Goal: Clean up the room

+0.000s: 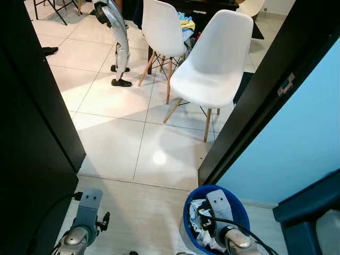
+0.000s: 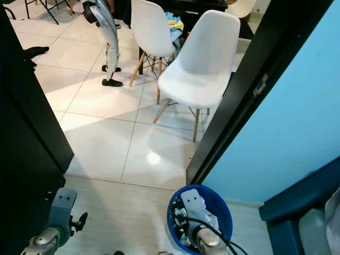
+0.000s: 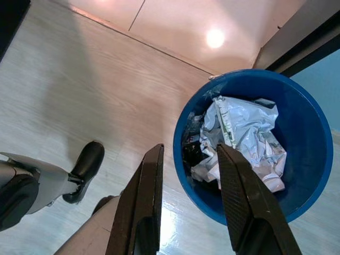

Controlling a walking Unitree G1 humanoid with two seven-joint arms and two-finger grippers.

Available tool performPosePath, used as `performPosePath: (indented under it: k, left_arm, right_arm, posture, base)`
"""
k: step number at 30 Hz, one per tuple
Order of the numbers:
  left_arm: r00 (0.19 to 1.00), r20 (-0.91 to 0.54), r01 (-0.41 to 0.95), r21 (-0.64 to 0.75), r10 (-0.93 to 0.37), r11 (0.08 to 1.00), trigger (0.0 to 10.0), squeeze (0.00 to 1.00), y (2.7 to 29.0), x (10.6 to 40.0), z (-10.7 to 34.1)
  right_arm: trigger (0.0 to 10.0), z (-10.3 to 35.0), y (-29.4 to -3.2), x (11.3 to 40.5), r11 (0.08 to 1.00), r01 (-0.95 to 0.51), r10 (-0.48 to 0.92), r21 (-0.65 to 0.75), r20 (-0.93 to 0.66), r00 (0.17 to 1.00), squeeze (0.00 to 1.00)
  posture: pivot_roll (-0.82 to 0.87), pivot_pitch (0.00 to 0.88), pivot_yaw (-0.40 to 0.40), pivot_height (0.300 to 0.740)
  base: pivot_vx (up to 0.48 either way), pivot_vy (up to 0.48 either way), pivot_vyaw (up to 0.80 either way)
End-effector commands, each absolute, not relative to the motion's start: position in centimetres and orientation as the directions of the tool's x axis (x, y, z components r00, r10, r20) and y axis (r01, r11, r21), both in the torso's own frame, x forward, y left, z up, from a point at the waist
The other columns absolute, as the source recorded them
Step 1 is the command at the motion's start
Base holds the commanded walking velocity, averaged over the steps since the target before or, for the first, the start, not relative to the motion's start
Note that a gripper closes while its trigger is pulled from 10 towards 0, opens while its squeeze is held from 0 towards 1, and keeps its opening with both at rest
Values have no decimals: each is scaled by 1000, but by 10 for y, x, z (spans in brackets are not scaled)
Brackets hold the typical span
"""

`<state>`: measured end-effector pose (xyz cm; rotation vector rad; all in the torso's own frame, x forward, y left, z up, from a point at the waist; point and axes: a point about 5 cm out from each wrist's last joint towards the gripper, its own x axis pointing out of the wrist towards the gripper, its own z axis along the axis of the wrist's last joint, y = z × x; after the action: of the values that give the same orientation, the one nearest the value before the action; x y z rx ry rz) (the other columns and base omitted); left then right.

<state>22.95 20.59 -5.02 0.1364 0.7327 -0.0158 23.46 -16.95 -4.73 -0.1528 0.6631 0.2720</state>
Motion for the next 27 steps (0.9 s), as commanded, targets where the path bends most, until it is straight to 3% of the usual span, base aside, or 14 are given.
performPosePath:
  k: [1, 27]
  left_arm:
    - [732, -681, 69, 116, 28, 991, 10000, 0, 204, 224, -54]
    - [739, -673, 72, 126, 32, 989, 10000, 0, 205, 227, -52]
  right_arm:
    - [10000, -50, -172, 231, 958, -284, 187, -52, -636, 748, 0]
    - [10000, -47, -169, 235, 950, -309, 211, -53, -620, 755, 0]
  posture:
    - [-120, 65, -10, 740]
    - [-116, 51, -10, 740]
  base:
    - [0, 0, 0]
    - [0, 0, 0]
